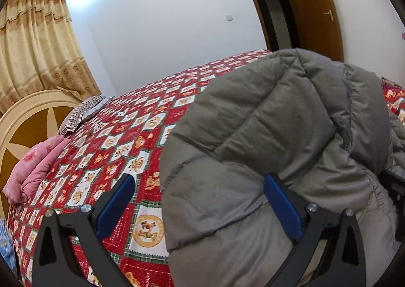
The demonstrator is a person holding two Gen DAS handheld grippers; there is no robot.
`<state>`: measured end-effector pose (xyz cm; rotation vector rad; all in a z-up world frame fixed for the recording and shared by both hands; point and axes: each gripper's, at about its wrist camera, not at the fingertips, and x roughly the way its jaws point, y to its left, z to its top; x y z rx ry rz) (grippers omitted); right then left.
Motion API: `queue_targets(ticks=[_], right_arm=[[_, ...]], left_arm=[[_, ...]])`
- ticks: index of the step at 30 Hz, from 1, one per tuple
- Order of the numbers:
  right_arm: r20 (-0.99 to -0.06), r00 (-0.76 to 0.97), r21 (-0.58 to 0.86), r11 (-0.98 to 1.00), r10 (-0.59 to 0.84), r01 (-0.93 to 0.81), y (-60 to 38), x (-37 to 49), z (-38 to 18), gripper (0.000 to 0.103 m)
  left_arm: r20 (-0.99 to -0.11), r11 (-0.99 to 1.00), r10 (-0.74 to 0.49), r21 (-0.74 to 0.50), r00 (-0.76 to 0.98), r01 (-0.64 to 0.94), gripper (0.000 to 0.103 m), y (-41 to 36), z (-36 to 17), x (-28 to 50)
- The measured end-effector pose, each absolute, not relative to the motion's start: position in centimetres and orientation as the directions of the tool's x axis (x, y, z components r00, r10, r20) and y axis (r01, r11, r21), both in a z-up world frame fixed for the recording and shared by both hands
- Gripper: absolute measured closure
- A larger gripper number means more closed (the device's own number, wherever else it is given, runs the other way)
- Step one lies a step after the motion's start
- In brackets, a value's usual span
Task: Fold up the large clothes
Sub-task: 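Grasp the grey jacket bundle with the left gripper while the right gripper grasps it too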
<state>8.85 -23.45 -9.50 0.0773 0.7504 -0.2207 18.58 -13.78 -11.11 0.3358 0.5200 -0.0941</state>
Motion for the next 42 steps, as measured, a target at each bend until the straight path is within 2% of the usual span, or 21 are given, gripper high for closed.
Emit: queue_targets(ticks=[11, 15, 18, 22, 30, 37, 40, 42], right_arm=[[-0.71, 0.688, 0.027, 0.971, -0.15, 0.239, -24.3, 8.9, -12.3, 0.008], [-0.72, 0.683, 0.062, 0.969, -0.122, 0.239, -24.9, 9.0, -13.2, 0.008], [-0.723, 0.682, 0.066, 0.971, -0.113, 0.231, -25.3, 9.0, -13.6, 0.008], [-0.729, 0.678, 0.083, 0.971, -0.094, 0.224, -25.8, 9.4, -14.1, 0.008], [-0.745, 0.661, 0.09, 0.968, -0.092, 0.235, -26.5, 9.9, -14.8, 0.008], [-0.747, 0.662, 0.119, 0.968, -0.059, 0.22, -27.0, 10.1, -15.2, 0.008], [-0.745, 0.666, 0.135, 0.969, -0.038, 0.207, -27.4, 10.0, -14.9, 0.008], [-0.736, 0.675, 0.136, 0.968, -0.045, 0.213, -27.9, 9.2, -13.3, 0.008]], left_arm=[[-0.54, 0.935, -0.035, 0.279, 0.841, 0.218, 0.0, -14.7, -12.3, 19.0], [-0.587, 0.95, -0.065, 0.211, 0.807, 0.23, 0.0, -13.2, -11.9, 19.4], [-0.572, 0.962, -0.107, 0.146, 0.813, 0.23, 0.0, -10.7, -11.7, 18.1], [-0.602, 0.961, -0.169, 0.076, 0.78, 0.267, 0.0, -9.2, -12.9, 17.9], [-0.628, 0.95, -0.189, 0.078, 0.755, 0.303, 0.0, -10.9, -14.4, 19.2], [-0.666, 0.942, -0.283, -0.058, 0.69, 0.331, 0.0, -8.9, -14.8, 19.4], [-0.65, 0.949, -0.237, 0.004, 0.722, 0.316, 0.0, -9.0, -13.5, 18.7], [-0.573, 0.95, -0.192, 0.094, 0.797, 0.297, 0.0, -9.3, -11.2, 17.3]])
